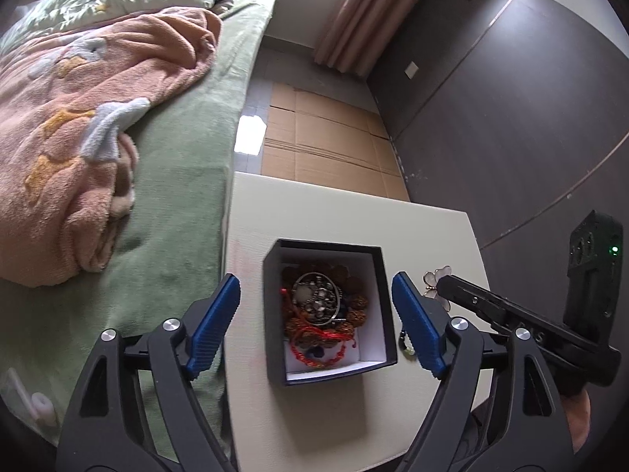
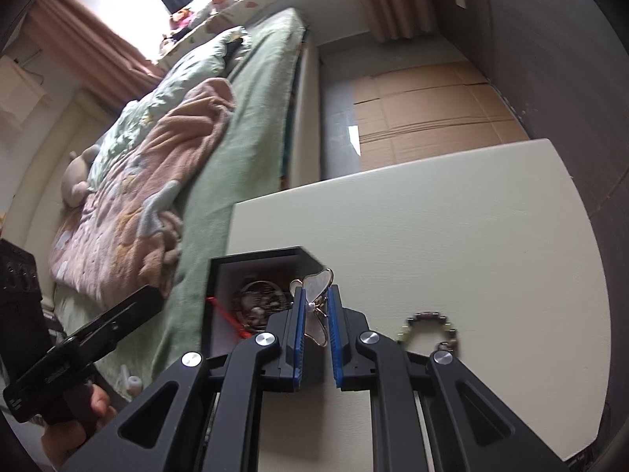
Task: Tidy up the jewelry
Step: 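Grasp the dark-and-green beaded bracelet with the left tool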
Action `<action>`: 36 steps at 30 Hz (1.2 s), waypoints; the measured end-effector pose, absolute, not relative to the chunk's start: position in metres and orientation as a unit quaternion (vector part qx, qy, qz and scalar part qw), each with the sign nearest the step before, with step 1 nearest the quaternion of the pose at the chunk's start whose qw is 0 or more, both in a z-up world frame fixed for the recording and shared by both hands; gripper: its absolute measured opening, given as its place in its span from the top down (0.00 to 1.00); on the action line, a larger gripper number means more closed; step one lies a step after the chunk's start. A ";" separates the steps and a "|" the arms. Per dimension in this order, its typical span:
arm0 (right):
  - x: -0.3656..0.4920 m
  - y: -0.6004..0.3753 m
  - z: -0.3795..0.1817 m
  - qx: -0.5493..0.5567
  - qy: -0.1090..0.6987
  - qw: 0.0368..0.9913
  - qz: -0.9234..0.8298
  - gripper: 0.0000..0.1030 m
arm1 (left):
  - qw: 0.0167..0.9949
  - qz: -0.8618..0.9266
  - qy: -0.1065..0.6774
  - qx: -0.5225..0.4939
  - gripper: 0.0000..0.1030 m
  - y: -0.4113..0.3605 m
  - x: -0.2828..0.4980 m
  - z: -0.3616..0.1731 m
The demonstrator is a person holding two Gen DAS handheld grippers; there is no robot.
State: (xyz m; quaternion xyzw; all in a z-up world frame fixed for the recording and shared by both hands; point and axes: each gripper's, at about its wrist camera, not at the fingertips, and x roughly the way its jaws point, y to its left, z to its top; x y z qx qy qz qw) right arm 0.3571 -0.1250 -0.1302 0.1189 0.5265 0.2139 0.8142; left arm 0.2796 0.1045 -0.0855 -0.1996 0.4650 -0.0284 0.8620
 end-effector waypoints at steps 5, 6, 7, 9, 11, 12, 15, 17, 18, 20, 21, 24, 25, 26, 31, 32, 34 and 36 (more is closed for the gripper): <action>0.354 -0.111 -0.124 0.116 0.521 0.814 0.229 0.89 | 0.873 -0.020 0.440 -0.209 0.05 0.116 0.269 -0.079; 0.353 -0.109 -0.122 0.116 0.520 0.814 0.231 0.89 | 0.879 -0.016 0.429 -0.209 0.05 0.118 0.266 -0.076; 0.353 -0.106 -0.121 0.116 0.519 0.813 0.235 0.89 | 0.882 -0.014 0.423 -0.208 0.05 0.120 0.263 -0.074; 0.353 -0.100 -0.118 0.115 0.518 0.813 0.240 0.89 | 0.885 -0.008 0.420 -0.202 0.05 0.123 0.261 -0.071; 0.353 -0.096 -0.118 0.115 0.517 0.812 0.245 0.89 | 0.885 -0.006 0.419 -0.204 0.05 0.127 0.259 -0.071; 0.353 -0.094 -0.117 0.117 0.516 0.811 0.249 0.89 | 0.885 -0.004 0.418 -0.205 0.05 0.128 0.259 -0.071; 0.351 -0.089 -0.114 0.118 0.511 0.809 0.266 0.87 | 0.886 0.002 0.417 -0.206 0.05 0.133 0.256 -0.071; 0.349 -0.084 -0.111 0.114 0.507 0.808 0.279 0.82 | 0.886 0.005 0.416 -0.206 0.05 0.135 0.255 -0.071; 0.349 -0.084 -0.111 0.115 0.508 0.807 0.280 0.68 | 0.886 0.007 0.416 -0.206 0.05 0.135 0.254 -0.071; 0.347 -0.088 -0.111 0.117 0.503 0.811 0.275 0.51 | 0.886 0.008 0.416 -0.207 0.05 0.135 0.253 -0.072; 0.345 -0.092 -0.110 0.115 0.499 0.816 0.270 0.51 | 0.886 0.007 0.415 -0.206 0.05 0.135 0.252 -0.071; 0.343 -0.108 -0.113 0.122 0.500 0.817 0.260 0.51 | 0.887 0.004 0.414 -0.203 0.05 0.130 0.253 -0.071; 0.343 -0.112 -0.114 0.122 0.500 0.819 0.255 0.51 | 0.887 0.002 0.415 -0.204 0.05 0.128 0.253 -0.072; 0.342 -0.119 -0.115 0.122 0.500 0.821 0.247 0.51 | 0.887 0.000 0.415 -0.204 0.05 0.126 0.253 -0.072; 0.340 -0.150 -0.120 0.125 0.499 0.829 0.219 0.42 | 0.888 -0.016 0.417 -0.194 0.05 0.106 0.254 -0.074; 0.340 -0.158 -0.121 0.125 0.498 0.832 0.210 0.39 | 0.887 -0.020 0.419 -0.192 0.05 0.101 0.255 -0.076; 0.338 -0.169 -0.123 0.125 0.498 0.835 0.199 0.35 | 0.886 -0.026 0.422 -0.192 0.05 0.094 0.257 -0.077; 0.336 -0.181 -0.124 0.126 0.496 0.838 0.187 0.27 | 0.884 -0.035 0.427 -0.189 0.05 0.084 0.259 -0.079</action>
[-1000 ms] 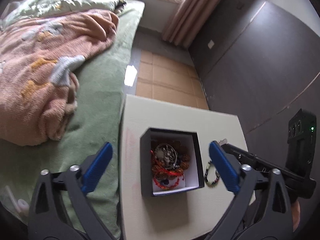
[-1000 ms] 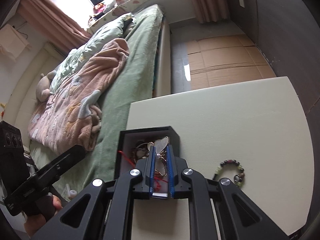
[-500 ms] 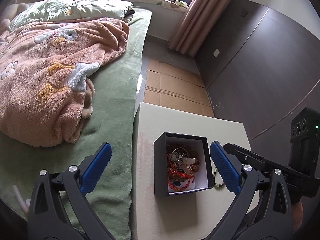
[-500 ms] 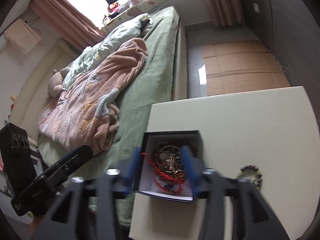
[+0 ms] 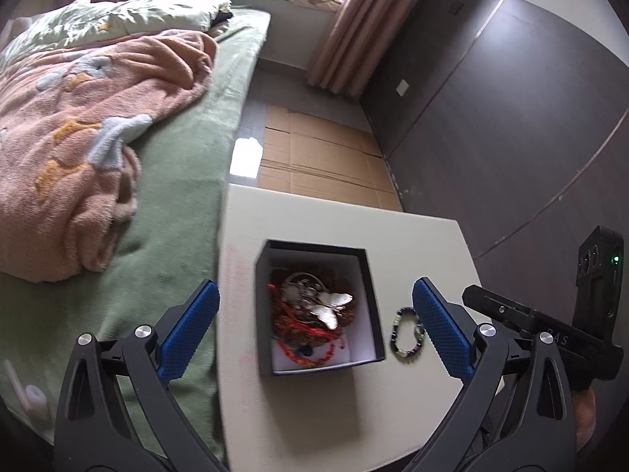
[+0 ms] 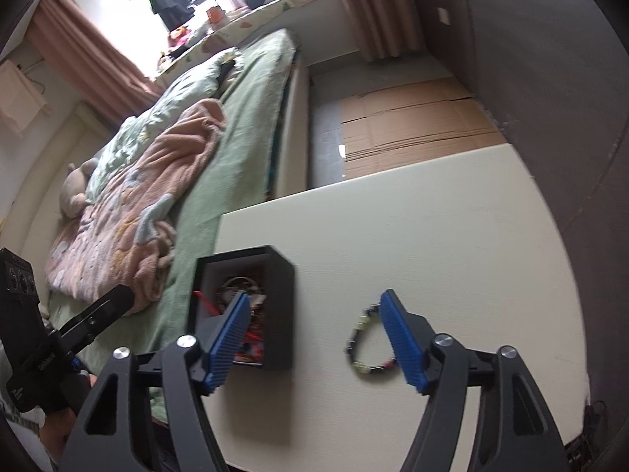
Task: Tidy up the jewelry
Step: 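Grasp the dark-and-green beaded bracelet with the left tool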
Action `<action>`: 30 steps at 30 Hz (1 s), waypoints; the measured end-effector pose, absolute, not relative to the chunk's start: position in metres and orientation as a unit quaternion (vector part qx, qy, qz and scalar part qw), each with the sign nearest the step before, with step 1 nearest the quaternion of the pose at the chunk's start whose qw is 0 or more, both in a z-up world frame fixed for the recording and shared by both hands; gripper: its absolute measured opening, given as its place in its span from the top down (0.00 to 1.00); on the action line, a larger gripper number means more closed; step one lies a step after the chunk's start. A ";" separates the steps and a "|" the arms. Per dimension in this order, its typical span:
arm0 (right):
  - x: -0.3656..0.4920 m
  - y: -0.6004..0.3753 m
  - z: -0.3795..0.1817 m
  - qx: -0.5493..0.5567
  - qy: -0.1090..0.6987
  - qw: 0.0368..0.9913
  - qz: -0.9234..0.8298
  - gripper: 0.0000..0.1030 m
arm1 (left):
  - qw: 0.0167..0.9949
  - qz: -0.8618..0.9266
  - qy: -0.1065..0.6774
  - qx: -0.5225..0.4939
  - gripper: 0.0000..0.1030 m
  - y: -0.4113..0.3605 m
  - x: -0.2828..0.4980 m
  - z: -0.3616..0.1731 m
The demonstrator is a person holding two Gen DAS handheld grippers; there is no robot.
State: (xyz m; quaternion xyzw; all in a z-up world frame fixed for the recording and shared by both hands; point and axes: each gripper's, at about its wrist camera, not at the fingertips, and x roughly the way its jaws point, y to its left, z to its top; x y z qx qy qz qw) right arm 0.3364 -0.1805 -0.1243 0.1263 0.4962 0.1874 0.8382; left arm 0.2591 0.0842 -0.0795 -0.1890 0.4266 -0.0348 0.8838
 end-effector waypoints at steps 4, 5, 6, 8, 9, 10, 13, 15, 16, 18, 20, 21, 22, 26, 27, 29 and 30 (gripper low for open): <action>0.331 -0.201 -0.125 0.123 0.492 0.846 0.165 0.17 | 0.880 -0.062 0.437 -0.173 0.05 0.061 0.264 -0.081; 0.330 -0.206 -0.125 0.124 0.491 0.847 0.161 0.16 | 0.880 -0.069 0.439 -0.169 0.05 0.054 0.266 -0.081; 0.329 -0.209 -0.125 0.124 0.490 0.848 0.158 0.16 | 0.880 -0.075 0.439 -0.166 0.05 0.050 0.266 -0.080; 0.327 -0.219 -0.127 0.127 0.489 0.850 0.148 0.15 | 0.879 -0.092 0.441 -0.159 0.05 0.036 0.268 -0.079; 0.326 -0.226 -0.128 0.132 0.490 0.850 0.143 0.15 | 0.878 -0.098 0.441 -0.156 0.05 0.031 0.268 -0.079; 0.325 -0.232 -0.130 0.135 0.490 0.850 0.139 0.15 | 0.878 -0.102 0.442 -0.153 0.05 0.026 0.269 -0.080; 0.321 -0.246 -0.134 0.140 0.491 0.851 0.125 0.14 | 0.874 -0.117 0.450 -0.141 0.07 0.007 0.270 -0.082; 0.318 -0.255 -0.138 0.143 0.492 0.851 0.118 0.14 | 0.867 -0.129 0.462 -0.130 0.17 -0.006 0.272 -0.085; 0.317 -0.258 -0.139 0.144 0.492 0.851 0.115 0.14 | 0.863 -0.136 0.469 -0.128 0.23 -0.011 0.274 -0.087; 0.314 -0.267 -0.142 0.147 0.493 0.851 0.106 0.14 | 0.854 -0.147 0.483 -0.123 0.33 -0.024 0.278 -0.092; 0.312 -0.275 -0.144 0.149 0.494 0.851 0.098 0.14 | 0.847 -0.152 0.496 -0.120 0.44 -0.035 0.282 -0.098; 0.311 -0.278 -0.145 0.151 0.494 0.851 0.095 0.14 | 0.844 -0.153 0.501 -0.118 0.47 -0.038 0.284 -0.101; 0.310 -0.284 -0.147 0.153 0.495 0.851 0.090 0.14 | 0.841 -0.154 0.506 -0.116 0.51 -0.042 0.286 -0.104; 0.305 -0.298 -0.150 0.158 0.497 0.850 0.079 0.14 | 0.825 -0.148 0.536 -0.100 0.61 -0.058 0.298 -0.118; 0.304 -0.301 -0.151 0.161 0.497 0.849 0.078 0.14 | 0.818 -0.136 0.552 -0.083 0.63 -0.062 0.302 -0.124; 0.302 -0.306 -0.152 0.166 0.496 0.849 0.075 0.14 | 0.808 -0.129 0.571 -0.070 0.69 -0.066 0.308 -0.132; 0.301 -0.309 -0.153 0.169 0.496 0.849 0.074 0.15 | 0.805 -0.124 0.578 -0.060 0.70 -0.068 0.311 -0.134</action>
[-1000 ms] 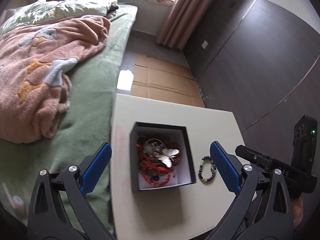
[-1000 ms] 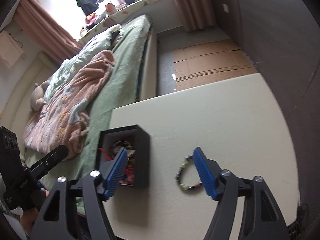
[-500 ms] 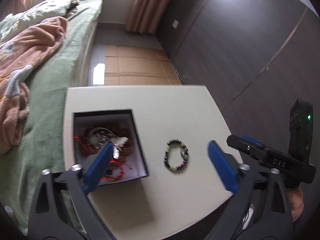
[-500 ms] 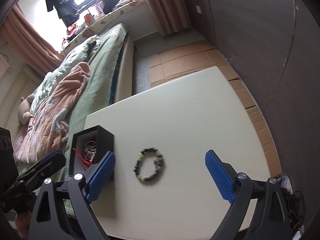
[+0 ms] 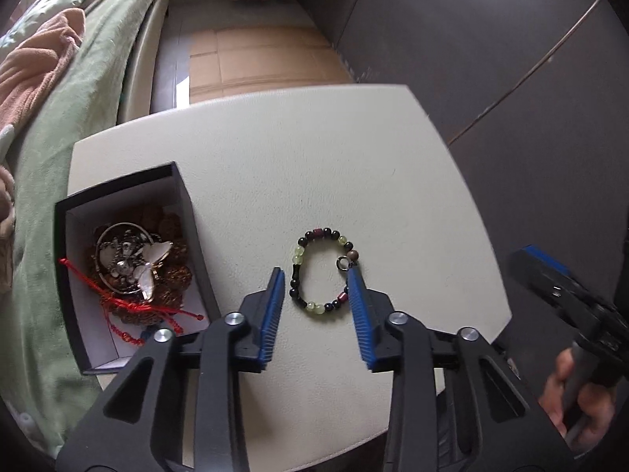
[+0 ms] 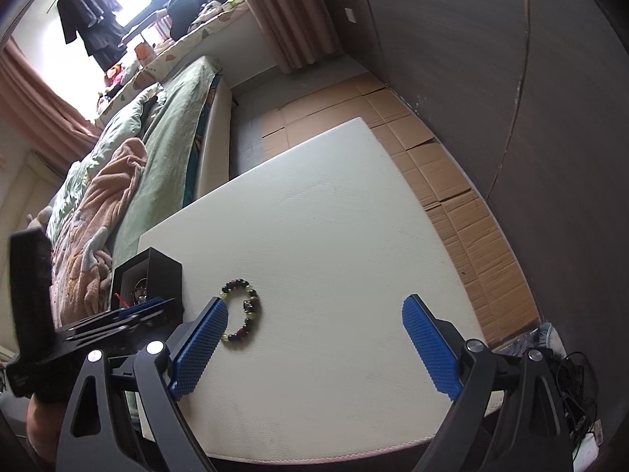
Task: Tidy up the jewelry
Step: 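Grasp the dark-and-green beaded bracelet with the left tool, then lift the beaded bracelet into the black box and open the left tool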
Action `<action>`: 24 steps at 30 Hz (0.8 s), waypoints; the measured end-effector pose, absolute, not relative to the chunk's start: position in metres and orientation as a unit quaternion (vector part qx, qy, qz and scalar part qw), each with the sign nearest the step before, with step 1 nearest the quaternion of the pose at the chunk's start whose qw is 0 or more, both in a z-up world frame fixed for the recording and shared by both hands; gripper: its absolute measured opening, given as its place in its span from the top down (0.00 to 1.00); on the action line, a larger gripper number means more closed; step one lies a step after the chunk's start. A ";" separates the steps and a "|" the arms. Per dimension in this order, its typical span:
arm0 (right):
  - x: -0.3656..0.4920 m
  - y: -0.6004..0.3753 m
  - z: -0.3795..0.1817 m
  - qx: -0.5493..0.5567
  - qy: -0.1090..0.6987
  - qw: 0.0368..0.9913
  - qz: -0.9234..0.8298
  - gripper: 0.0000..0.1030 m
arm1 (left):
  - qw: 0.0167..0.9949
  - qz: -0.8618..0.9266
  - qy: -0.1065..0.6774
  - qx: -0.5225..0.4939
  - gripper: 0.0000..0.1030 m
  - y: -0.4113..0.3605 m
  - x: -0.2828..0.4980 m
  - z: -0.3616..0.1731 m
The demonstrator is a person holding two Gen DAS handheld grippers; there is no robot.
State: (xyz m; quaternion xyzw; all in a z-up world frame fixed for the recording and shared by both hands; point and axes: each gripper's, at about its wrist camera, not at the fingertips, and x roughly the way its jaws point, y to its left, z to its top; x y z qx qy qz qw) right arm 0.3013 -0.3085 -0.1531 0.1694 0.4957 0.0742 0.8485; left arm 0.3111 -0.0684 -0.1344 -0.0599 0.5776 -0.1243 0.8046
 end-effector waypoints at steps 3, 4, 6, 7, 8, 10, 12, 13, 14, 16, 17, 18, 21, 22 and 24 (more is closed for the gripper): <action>0.299 -0.314 -0.157 0.175 0.496 0.847 0.075 0.19 | 0.796 -0.116 0.593 -0.035 0.75 -0.075 0.320 -0.141; 0.299 -0.314 -0.158 0.175 0.498 0.846 0.075 0.20 | 0.793 -0.115 0.598 -0.029 0.78 -0.076 0.322 -0.143; 0.298 -0.315 -0.161 0.176 0.502 0.843 0.077 0.22 | 0.789 -0.110 0.605 -0.016 0.79 -0.079 0.327 -0.146; 0.298 -0.315 -0.163 0.177 0.503 0.842 0.076 0.22 | 0.787 -0.108 0.608 -0.012 0.79 -0.081 0.329 -0.148; 0.298 -0.315 -0.164 0.175 0.505 0.842 0.072 0.22 | 0.783 -0.107 0.613 -0.007 0.81 -0.082 0.332 -0.152; 0.298 -0.314 -0.166 0.169 0.508 0.842 0.066 0.22 | 0.778 -0.106 0.619 -0.002 0.82 -0.085 0.337 -0.157; 0.297 -0.315 -0.168 0.164 0.510 0.842 0.059 0.22 | 0.774 -0.105 0.624 0.004 0.82 -0.088 0.341 -0.163; 0.297 -0.315 -0.169 0.162 0.511 0.842 0.055 0.22 | 0.772 -0.104 0.627 0.007 0.82 -0.089 0.342 -0.166; 0.297 -0.316 -0.170 0.159 0.512 0.842 0.050 0.22 | 0.770 -0.102 0.630 0.010 0.82 -0.090 0.343 -0.169; 0.297 -0.317 -0.172 0.157 0.515 0.841 0.043 0.22 | 0.768 -0.099 0.633 0.013 0.82 -0.090 0.345 -0.174; 0.297 -0.318 -0.173 0.157 0.517 0.841 0.041 0.22 | 0.767 -0.100 0.634 0.014 0.82 -0.092 0.346 -0.176; 0.297 -0.318 -0.174 0.157 0.518 0.840 0.039 0.22 | 0.767 -0.101 0.634 0.016 0.82 -0.094 0.347 -0.177; 0.298 -0.318 -0.175 0.154 0.520 0.840 0.033 0.22 | 0.765 -0.100 0.636 0.026 0.82 -0.100 0.348 -0.182; 0.298 -0.317 -0.175 0.153 0.520 0.840 0.031 0.23 | 0.763 -0.098 0.638 0.027 0.82 -0.101 0.349 -0.184; 0.298 -0.316 -0.174 0.150 0.521 0.840 0.027 0.23 | 0.765 -0.093 0.637 0.031 0.87 -0.103 0.349 -0.186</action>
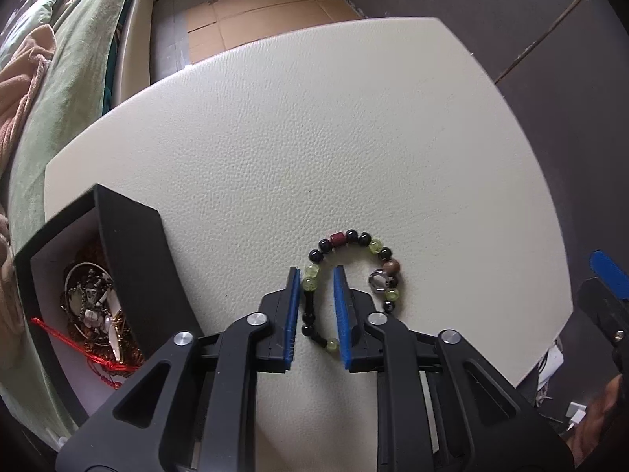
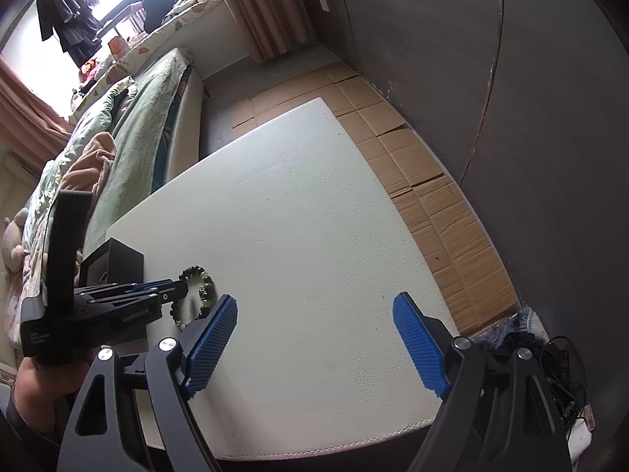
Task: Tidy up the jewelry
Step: 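Lift the beaded bracelet into the black box and open the left tool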
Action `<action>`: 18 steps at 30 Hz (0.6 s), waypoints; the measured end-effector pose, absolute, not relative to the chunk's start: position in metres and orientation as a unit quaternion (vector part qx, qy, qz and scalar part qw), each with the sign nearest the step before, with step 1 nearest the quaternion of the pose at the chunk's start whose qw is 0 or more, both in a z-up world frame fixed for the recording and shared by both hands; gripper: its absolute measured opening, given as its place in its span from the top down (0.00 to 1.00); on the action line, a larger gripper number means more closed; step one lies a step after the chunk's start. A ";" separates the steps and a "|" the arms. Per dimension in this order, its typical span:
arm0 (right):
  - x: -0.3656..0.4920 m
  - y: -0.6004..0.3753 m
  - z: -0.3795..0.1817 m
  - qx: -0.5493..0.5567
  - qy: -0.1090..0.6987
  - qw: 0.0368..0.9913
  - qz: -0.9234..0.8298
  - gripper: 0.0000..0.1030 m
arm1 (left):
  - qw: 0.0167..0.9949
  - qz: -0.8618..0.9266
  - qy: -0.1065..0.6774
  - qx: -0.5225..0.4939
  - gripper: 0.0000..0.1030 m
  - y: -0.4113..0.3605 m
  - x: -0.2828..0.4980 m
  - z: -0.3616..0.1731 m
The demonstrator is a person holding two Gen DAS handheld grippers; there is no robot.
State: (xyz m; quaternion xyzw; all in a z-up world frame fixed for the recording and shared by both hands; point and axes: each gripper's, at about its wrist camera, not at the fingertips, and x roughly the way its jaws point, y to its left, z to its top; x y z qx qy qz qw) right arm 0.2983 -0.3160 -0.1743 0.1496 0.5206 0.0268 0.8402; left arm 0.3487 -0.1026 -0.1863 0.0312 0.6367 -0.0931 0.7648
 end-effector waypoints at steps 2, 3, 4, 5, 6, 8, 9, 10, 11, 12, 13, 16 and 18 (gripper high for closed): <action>0.299 -0.314 -0.173 0.146 0.520 0.841 0.023 0.22 | 0.767 -0.089 0.635 0.037 0.91 -0.104 0.347 -0.186; 0.299 -0.313 -0.173 0.144 0.520 0.841 0.020 0.23 | 0.768 -0.092 0.633 0.035 0.91 -0.103 0.346 -0.186; 0.300 -0.313 -0.173 0.142 0.521 0.842 0.018 0.22 | 0.768 -0.094 0.633 0.034 0.92 -0.102 0.346 -0.185; 0.301 -0.312 -0.172 0.140 0.521 0.842 0.017 0.22 | 0.769 -0.096 0.631 0.029 0.92 -0.101 0.345 -0.185; 0.301 -0.309 -0.172 0.137 0.521 0.842 0.015 0.22 | 0.771 -0.095 0.629 0.027 0.92 -0.099 0.344 -0.183; 0.302 -0.305 -0.171 0.132 0.521 0.843 0.015 0.22 | 0.780 -0.095 0.619 0.014 0.92 -0.094 0.342 -0.175; 0.302 -0.304 -0.171 0.130 0.520 0.844 0.015 0.22 | 0.782 -0.097 0.615 0.009 0.92 -0.090 0.341 -0.172; 0.302 -0.300 -0.170 0.125 0.520 0.845 0.014 0.22 | 0.786 -0.100 0.610 0.004 0.92 -0.087 0.340 -0.167; 0.303 -0.297 -0.169 0.122 0.519 0.846 0.015 0.22 | 0.791 -0.104 0.603 -0.002 0.92 -0.085 0.337 -0.160; 0.304 -0.293 -0.169 0.120 0.519 0.846 0.018 0.23 | 0.794 -0.107 0.599 -0.007 0.92 -0.082 0.335 -0.154; 0.305 -0.291 -0.169 0.119 0.518 0.847 0.021 0.23 | 0.797 -0.110 0.594 -0.013 0.92 -0.080 0.334 -0.148; 0.308 -0.277 -0.167 0.114 0.517 0.848 0.036 0.27 | 0.809 -0.118 0.575 -0.030 0.92 -0.070 0.325 -0.129; 0.309 -0.266 -0.166 0.107 0.517 0.848 0.047 0.31 | 0.816 -0.123 0.563 -0.042 0.92 -0.060 0.321 -0.119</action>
